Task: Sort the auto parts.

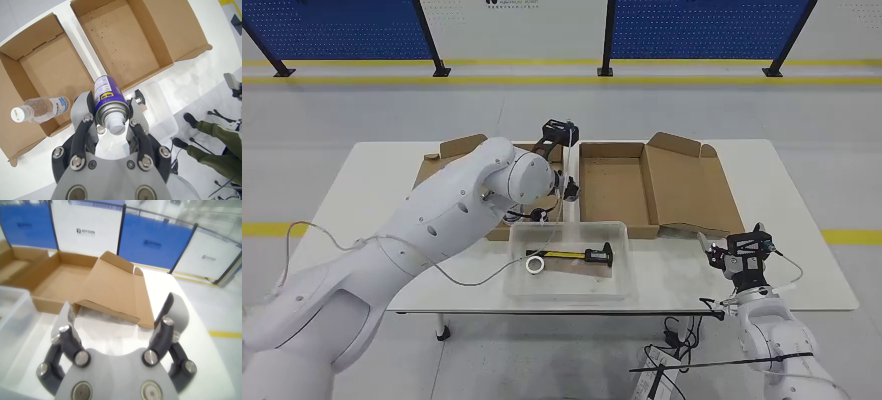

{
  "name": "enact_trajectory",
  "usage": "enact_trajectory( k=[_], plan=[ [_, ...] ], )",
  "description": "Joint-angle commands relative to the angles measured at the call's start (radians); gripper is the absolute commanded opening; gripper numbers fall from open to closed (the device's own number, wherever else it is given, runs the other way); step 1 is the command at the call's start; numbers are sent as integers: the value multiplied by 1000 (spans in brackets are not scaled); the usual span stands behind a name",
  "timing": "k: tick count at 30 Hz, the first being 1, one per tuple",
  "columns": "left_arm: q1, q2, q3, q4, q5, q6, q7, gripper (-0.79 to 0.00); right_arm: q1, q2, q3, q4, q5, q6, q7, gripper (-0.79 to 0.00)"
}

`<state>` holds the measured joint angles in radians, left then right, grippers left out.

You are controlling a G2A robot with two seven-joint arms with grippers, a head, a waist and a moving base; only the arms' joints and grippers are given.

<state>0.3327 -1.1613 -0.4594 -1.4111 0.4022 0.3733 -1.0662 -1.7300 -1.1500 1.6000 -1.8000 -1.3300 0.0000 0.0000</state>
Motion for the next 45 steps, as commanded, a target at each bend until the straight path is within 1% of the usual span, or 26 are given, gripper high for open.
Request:
enact_trajectory(
  k=[1, 5, 7, 10, 13, 16, 18, 26, 32, 39, 45],
  plan=[
    [0, 0, 0, 0, 0, 0, 0, -785, 0, 0, 0, 0, 0, 0, 0, 0],
    [0, 0, 0, 0, 0, 0, 0, -785, 0, 0, 0, 0, 0, 0, 0, 0],
    [17, 0, -14, 13, -8, 0, 35, -785, 0, 0, 0, 0, 0, 0, 0, 0],
    [24, -6, -35, 50, -17, 29, 65, -785, 0, 0, 0, 0, 0, 0, 0, 0],
    [22, -21, -49, 105, -43, 64, 93, -785, 0, 0, 0, 0, 0, 0, 0, 0],
    [10, -45, -43, 176, -59, 124, 112, -785, 0, 0, 0, 0, 0, 0, 0, 0],
    [1, -65, -38, 217, -86, 134, 120, -785, 0, 0, 0, 0, 0, 0, 0, 0],
    [-34, -149, 4, 415, -152, 98, 151, -785, 0, 0, 0, 0, 0, 0, 0, 0],
    [-54, -207, 46, 562, -144, 61, 148, -785, 0, 0, 0, 0, 0, 0, 0, 0],
    [-70, -266, 61, 690, -165, 33, 132, -785, 0, 0, 0, 0, 0, 0, 0, 0],
    [-82, -310, 62, 788, -187, 23, 117, -785, 0, 0, 0, 0, 0, 0, 0, 0]
  ],
)
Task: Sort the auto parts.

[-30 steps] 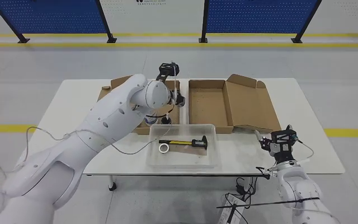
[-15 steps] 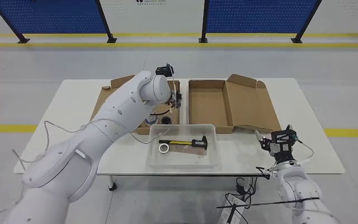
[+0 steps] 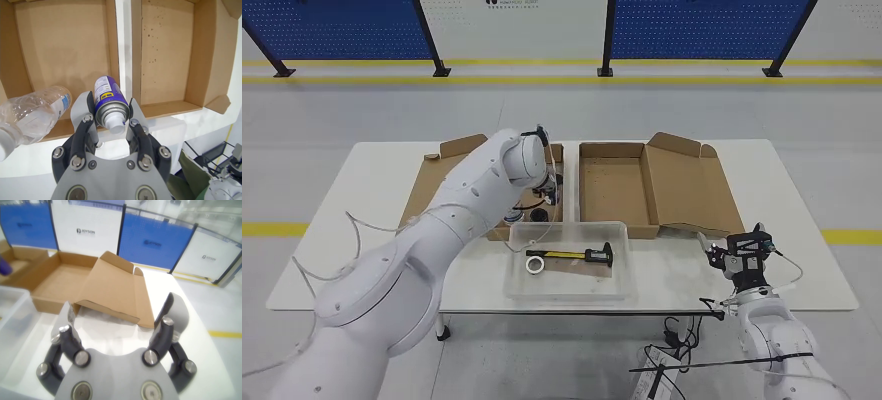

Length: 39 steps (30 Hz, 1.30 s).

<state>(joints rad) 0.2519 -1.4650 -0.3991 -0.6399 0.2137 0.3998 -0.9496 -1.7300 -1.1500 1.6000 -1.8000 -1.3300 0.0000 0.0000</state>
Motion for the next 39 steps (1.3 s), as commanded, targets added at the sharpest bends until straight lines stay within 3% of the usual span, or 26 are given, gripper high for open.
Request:
enact_trajectory(
  k=[1, 21, 26, 29, 31, 32, 33, 34, 39],
  plan=[
    [-1, -13, 3, 32, 0, -6, 0, -785, 0, 0, 0, 0, 0, 0, 0, 0],
    [-21, -113, -10, 246, -12, -69, -24, -785, 0, 0, 0, 0, 0, 0, 0, 0],
    [-26, -129, -14, 280, -4, -82, -33, -711, 0, 0, 0, 0, 0, 0, 0, 0],
    [-30, -137, -17, 299, 2, -90, -36, -557, 0, 0, 0, 0, 0, 0, 0, 0],
    [-32, -143, -19, 310, 5, -94, -37, -382, 0, 0, 0, 0, 0, 0, 0, 0],
    [-33, -145, -20, 315, 7, -95, -37, -154, 0, 0, 0, 0, 0, 0, 0, 0],
    [-34, -148, -21, 319, 9, -97, -37, -37, 0, 0, 0, 0, 0, 0, 0, 0],
    [-36, -150, -23, 323, 10, -98, -36, 0, 0, 0, 0, 0, 0, 0, 0, 0],
    [-42, -161, -30, 344, 16, -111, -37, 0, 0, 0, 0, 0, 0, 0, 0, 0]
  ],
)
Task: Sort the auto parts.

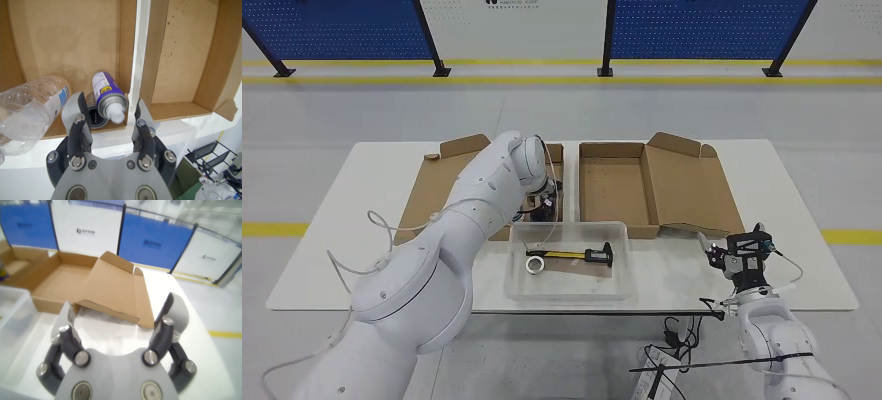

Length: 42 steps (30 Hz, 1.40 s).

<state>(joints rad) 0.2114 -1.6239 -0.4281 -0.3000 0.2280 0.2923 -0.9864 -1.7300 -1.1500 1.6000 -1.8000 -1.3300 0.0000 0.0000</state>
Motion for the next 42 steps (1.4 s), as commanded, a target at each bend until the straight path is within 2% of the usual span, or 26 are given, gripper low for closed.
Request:
enact_trajectory(
  k=[1, 8, 14, 19, 26, 30, 34, 39, 42],
  plan=[
    [-2, -4, -2, 8, 4, -6, 0, 0, 0, 0, 0, 0, 0, 0, 0, 0],
    [-19, -14, -10, 19, 25, -25, 5, 0, 0, 0, 0, 0, 0, 0, 0, 0],
    [-51, -13, -31, -3, 26, -80, 17, 0, 0, 0, 0, 0, 0, 0, 0, 0],
    [-81, 2, -46, -36, 56, -172, 61, 0, 0, 0, 0, 0, 0, 0, 0, 0],
    [-95, 45, -70, -143, 138, -171, 152, 0, 0, 0, 0, 0, 0, 0, 0, 0],
    [-63, 88, -102, -280, 189, -124, 187, 0, 0, 0, 0, 0, 0, 0, 0, 0],
    [9, 152, -151, -496, 273, -35, 171, 0, 0, 0, 0, 0, 0, 0, 0, 0],
    [160, 254, -265, -826, 424, 107, 90, 0, 0, 0, 0, 0, 0, 0, 0, 0],
    [272, 311, -345, -1018, 535, 156, 32, 0, 0, 0, 0, 0, 0, 0, 0, 0]
  ],
)
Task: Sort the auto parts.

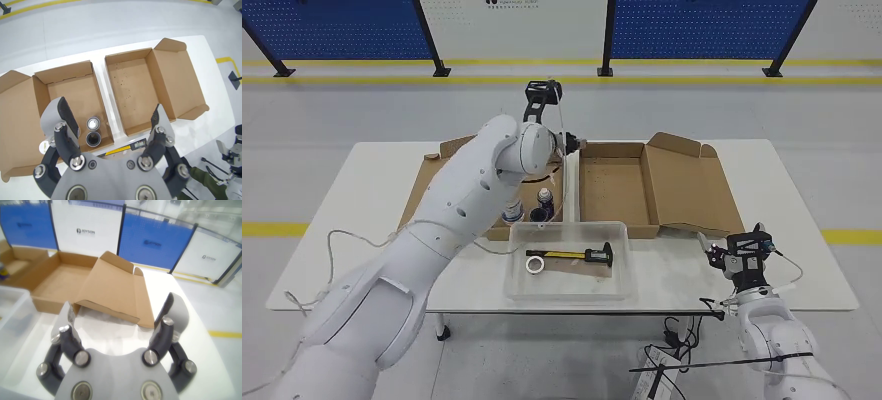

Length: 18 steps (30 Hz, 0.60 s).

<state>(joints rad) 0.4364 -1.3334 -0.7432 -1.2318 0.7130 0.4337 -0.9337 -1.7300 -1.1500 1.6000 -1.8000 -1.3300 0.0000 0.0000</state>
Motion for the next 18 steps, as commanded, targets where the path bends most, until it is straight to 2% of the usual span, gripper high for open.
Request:
enact_trajectory(
  k=[1, 4, 8, 13, 18],
  plan=[
    [84, 38, -57, -146, 89, 23, -36, 0, 0, 0, 0, 0, 0, 0, 0, 0],
    [194, 81, -131, -314, 213, 17, -70, 0, 0, 0, 0, 0, 0, 0, 0, 0],
    [324, 125, -209, -487, 382, -14, -114, 0, 0, 0, 0, 0, 0, 0, 0, 0],
    [467, 160, -305, -644, 513, -67, -164, 0, 0, 0, 0, 0, 0, 0, 0, 0],
    [587, 181, -388, -764, 592, -108, -226, 0, 0, 0, 0, 0, 0, 0, 0, 0]
  ],
)
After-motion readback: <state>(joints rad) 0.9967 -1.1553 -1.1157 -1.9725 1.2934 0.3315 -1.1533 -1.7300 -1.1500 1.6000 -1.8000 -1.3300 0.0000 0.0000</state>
